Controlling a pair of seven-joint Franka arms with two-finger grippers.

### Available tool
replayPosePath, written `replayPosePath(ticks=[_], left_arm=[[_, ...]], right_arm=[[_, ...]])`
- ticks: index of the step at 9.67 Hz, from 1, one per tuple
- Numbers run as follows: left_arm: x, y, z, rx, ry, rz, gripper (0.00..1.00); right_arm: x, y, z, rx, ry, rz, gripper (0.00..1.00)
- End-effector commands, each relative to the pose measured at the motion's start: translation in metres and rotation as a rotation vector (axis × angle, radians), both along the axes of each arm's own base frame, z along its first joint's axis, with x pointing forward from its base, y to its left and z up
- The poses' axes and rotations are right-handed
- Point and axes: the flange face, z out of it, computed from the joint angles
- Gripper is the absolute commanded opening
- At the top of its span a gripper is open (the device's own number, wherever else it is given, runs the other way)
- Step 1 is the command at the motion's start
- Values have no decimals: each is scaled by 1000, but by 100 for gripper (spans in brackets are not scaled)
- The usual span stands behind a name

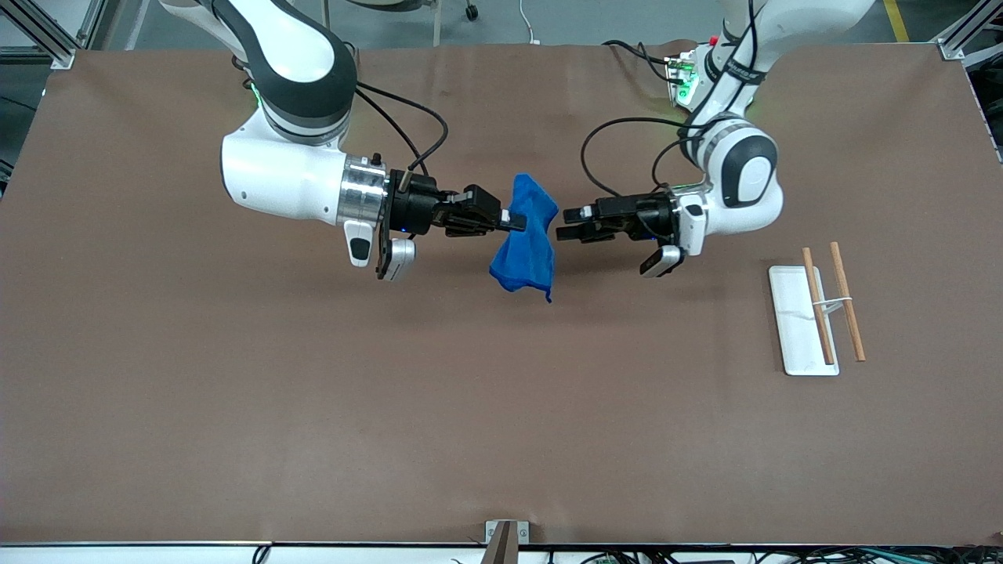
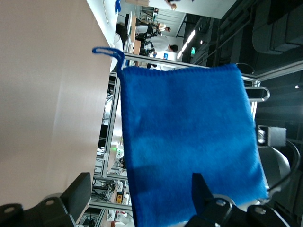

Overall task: Right arm passes towel to left arm to hang
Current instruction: 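Grasp the towel corner with the left gripper beside the right gripper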

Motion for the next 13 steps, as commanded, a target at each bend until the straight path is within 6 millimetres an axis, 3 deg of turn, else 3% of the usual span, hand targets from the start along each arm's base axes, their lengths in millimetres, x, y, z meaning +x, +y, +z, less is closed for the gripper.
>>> replayPosePath(ticks=[1, 3, 5, 6, 8, 9, 13], left_arm=[[14, -11, -18, 4, 6, 51, 93], [35, -15, -17, -28, -22, 116, 93], [38, -14, -18, -31, -25, 129, 93], [38, -14, -16, -30, -30, 130, 81], [38, -12, -16, 7, -35, 138, 21], [39, -11, -17, 18, -36, 139, 1], [49, -5, -9, 88, -63, 149, 0]], right_arm=[[2, 3, 3, 28, 12, -12, 0], [2, 3, 3, 27, 10, -12, 0], [3, 2, 3, 28, 10, -12, 0], [3, 2, 3, 28, 10, -12, 0], [2, 2, 3, 27, 10, -12, 0], [2, 2, 4, 28, 9, -13, 0], [3, 2, 4, 28, 9, -12, 0]])
